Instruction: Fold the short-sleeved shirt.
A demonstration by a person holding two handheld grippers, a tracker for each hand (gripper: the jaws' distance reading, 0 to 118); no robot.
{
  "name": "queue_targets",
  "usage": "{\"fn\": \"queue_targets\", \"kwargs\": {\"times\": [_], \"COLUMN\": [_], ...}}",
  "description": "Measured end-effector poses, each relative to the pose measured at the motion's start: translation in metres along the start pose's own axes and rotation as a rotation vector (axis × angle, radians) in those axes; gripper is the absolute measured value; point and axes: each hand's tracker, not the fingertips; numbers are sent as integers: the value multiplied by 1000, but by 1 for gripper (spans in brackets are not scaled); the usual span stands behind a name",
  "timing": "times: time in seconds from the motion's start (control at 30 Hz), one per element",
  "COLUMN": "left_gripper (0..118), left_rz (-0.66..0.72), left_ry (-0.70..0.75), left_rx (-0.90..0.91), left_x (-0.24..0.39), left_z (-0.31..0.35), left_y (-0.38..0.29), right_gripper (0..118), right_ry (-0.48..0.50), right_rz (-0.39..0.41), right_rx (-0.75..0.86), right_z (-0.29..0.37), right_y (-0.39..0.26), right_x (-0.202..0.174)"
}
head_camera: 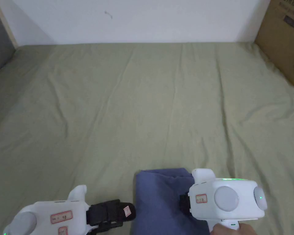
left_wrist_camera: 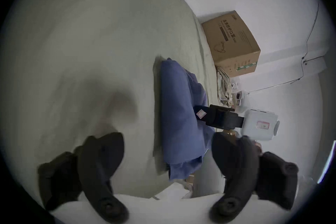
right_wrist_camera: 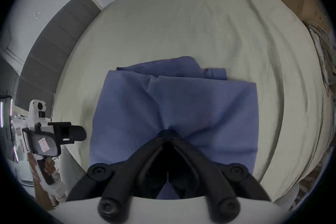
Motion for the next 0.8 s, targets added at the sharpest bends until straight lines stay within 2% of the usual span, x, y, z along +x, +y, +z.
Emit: {"fn": "queue_targets", "kwargs": {"times": [0.33, 0.53, 0.57, 0.6, 0.63, 0.67, 0.7, 0.73, 0.8], "left_gripper": [114, 111, 95, 59, 17, 18, 18, 18, 18], "left_rz": [183, 158, 167, 185, 205, 231, 257, 271, 208], "left_ry": [-315, -331, -332, -304, -196, -143, -276, -302, -234], "left_rx": [-39, -90, -90, -88, -94, -117, -117, -96, -113], "left_x": [-7, 1, -3, -9, -15, -23, -30, -30, -18], "left_z": [-82, -98, -96, -97, -100, -104, -103, -97, -95], "left_y": [19, 23, 24, 25, 25, 23, 23, 23, 25], "right_gripper": [1, 1, 1, 1, 1, 1, 1, 1, 1], "right_ry": [7, -8, -5, -3, -2, -11, -16, -28, -42], "right_rz": [0, 26, 21, 10, -7, -13, -12, -2, 28], "right_rx": [3, 6, 6, 7, 10, 14, 18, 38, 98], "right_z": [1, 2, 3, 4, 7, 10, 14, 20, 35], "right_y": [-1, -1, -1, -1, 0, 0, 0, 0, -1], "right_x": [3, 0, 1, 2, 2, 2, 0, -2, -7]}}
